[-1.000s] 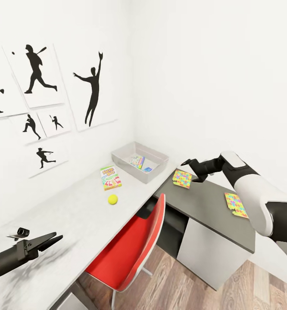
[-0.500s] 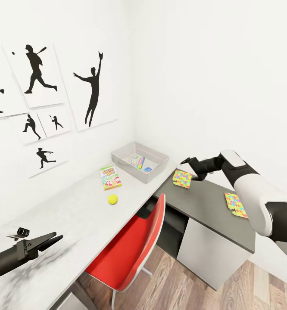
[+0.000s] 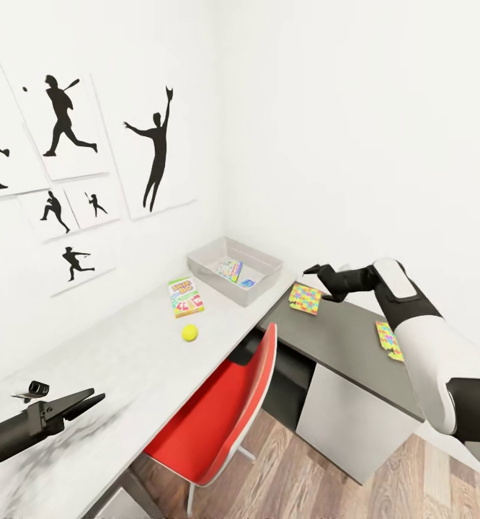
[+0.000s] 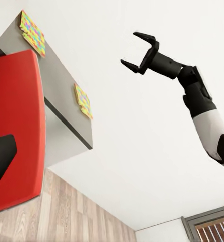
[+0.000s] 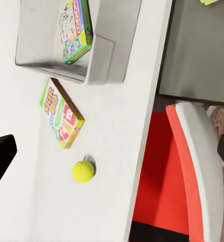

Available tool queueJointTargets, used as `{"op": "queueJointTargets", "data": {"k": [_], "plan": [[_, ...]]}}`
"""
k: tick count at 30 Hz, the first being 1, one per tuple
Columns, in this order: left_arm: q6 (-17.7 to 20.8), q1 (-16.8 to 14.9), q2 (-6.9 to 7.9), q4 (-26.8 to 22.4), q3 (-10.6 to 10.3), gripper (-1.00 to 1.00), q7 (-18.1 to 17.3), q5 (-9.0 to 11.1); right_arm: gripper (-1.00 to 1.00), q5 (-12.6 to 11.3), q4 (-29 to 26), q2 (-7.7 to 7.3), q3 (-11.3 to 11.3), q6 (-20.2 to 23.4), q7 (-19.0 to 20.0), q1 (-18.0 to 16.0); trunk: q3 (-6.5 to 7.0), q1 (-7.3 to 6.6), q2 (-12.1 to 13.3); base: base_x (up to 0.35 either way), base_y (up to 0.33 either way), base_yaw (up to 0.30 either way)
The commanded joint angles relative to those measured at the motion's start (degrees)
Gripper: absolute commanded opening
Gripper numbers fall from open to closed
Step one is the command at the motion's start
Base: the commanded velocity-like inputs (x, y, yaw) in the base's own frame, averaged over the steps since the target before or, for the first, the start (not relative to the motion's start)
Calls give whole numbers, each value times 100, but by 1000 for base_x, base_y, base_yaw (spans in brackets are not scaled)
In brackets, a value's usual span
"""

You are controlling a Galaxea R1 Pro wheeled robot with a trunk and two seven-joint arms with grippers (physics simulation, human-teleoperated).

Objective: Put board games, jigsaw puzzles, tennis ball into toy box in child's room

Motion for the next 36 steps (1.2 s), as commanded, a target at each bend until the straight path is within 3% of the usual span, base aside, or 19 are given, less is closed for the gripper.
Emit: {"op": "queueJointTargets", "data": {"k": [1,4,10,36], "plan": [[61,-4,1,-1,1,100,-23,-5,100,-65,-142,-5,5,3,-55,93,-13,3,-13,-82,57,0],[60,-4,1,-2,1,100,-26,-4,100,-77,-558,-12,-3,3,-53,396,-13,3,-13,-80,47,0],[60,-4,1,-3,1,100,-24,-4,100,-88,-835,-16,2,3,-51,597,-26,3,-13,-33,16,-68],[59,-4,1,-3,1,100,-30,-4,100,-68,-904,6,15,-6,-51,650,-96,3,-13,-34,39,-242]]}}
